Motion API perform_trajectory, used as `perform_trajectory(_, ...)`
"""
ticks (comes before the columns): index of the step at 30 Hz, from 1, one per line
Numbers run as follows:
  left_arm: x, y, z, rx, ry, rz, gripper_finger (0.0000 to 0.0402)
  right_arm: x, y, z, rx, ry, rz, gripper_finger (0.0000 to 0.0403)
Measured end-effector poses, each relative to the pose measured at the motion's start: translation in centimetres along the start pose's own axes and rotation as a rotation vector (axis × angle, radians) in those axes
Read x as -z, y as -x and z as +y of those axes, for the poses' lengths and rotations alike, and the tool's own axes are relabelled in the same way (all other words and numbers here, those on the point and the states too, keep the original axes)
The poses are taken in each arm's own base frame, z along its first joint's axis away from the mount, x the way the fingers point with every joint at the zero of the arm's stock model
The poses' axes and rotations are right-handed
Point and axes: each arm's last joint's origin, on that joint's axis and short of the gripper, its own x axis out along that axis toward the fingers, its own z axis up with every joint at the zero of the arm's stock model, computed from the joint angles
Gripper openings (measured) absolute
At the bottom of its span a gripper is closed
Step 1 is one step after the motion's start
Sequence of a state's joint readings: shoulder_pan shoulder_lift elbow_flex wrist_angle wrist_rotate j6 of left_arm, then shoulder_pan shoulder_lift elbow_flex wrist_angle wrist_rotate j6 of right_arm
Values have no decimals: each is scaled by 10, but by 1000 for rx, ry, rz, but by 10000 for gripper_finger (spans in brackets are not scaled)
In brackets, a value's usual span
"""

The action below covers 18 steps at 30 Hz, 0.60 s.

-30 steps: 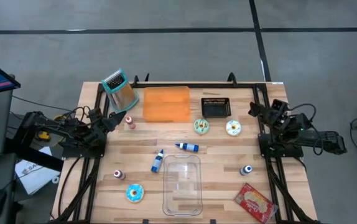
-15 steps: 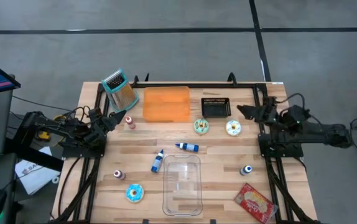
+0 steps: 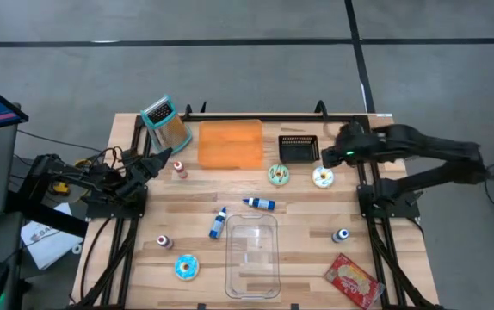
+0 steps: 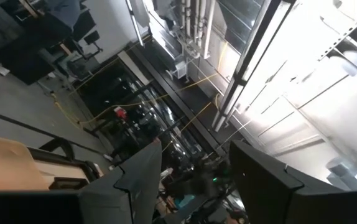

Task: Pick & Place Food Item
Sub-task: Put the white doughnut into the black bin

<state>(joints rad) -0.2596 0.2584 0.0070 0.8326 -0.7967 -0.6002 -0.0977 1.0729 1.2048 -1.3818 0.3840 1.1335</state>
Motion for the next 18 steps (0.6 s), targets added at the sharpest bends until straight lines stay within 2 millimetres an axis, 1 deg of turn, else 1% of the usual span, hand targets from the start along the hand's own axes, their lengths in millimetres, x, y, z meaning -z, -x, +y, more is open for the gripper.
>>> perform_trajectory(2, 0, 0, 0, 0, -2, 0, 186, 5, -17, -2, 185, 17, 98, 249)
perform_trajectory(3, 0, 0, 0, 1, -10, 0, 186, 7, -24, -3, 235, 23, 127, 249)
perform_trajectory(5, -1, 0, -1, 10, -17, -1, 186, 13, -39, -5, 275, 22, 164, 249)
perform_trajectory(9, -3, -1, -4, 31, -25, -4, 186, 22, -69, -9, 164, -77, 186, 249)
perform_trajectory(14, -8, -3, -11, 69, -7, -4, 186, 42, -104, -27, 173, -184, 233, 249)
perform_trajectory(18, -10, -4, -15, 78, 3, -10, 186, 51, -125, -32, 142, -245, 226, 249)
